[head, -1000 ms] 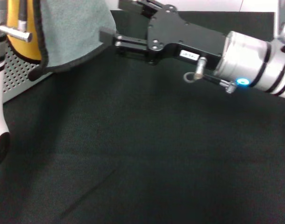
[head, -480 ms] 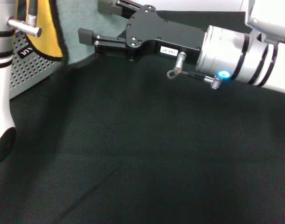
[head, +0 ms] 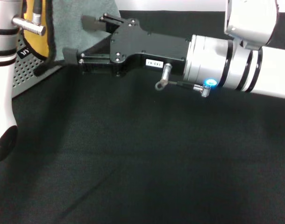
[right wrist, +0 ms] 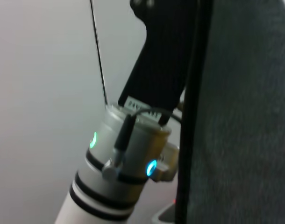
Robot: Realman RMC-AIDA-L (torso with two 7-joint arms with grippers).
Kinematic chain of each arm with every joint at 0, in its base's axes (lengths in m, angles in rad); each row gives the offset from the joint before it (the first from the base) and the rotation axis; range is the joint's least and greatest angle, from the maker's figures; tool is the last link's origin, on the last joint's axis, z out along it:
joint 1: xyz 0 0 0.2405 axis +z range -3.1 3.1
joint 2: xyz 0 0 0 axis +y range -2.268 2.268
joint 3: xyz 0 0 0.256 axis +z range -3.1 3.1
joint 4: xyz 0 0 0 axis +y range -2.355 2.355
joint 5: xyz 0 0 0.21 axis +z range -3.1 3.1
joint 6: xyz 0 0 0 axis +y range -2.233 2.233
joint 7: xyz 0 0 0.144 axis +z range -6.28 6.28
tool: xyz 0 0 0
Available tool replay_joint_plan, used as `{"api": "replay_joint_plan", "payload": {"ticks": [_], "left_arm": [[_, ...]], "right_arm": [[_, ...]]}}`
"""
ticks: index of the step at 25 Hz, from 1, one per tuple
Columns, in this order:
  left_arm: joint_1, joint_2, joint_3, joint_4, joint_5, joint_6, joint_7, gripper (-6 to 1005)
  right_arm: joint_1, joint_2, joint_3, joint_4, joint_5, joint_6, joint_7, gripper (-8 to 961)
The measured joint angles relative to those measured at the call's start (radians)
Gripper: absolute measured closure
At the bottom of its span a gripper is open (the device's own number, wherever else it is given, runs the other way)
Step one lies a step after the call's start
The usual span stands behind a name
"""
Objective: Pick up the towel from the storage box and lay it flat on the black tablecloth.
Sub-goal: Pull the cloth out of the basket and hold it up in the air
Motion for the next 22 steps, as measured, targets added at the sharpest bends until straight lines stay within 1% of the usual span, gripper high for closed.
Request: {"api": "replay_joint_plan", "payload": {"ticks": [7,13,22], "left_arm": [[-0.006,0.0,0.0,0.001,0.001,-0.001,0.0,983],[-0.015,0.0,0.012,0.001,0.0,-0.001,0.001,983],[-0.015,0.0,0.008,0.002,-0.003,0.0,0.001,983]], "right_arm": [[-0.003,0.0,-0.012,-0.009,0.002,-0.023,0.021,86],[-0.003,0.0,-0.037,-0.013,0.032,-0.089,0.044,86],[-0.014,0.0,-0.059,-0.007,0.052,-0.088,0.057,85]]}}
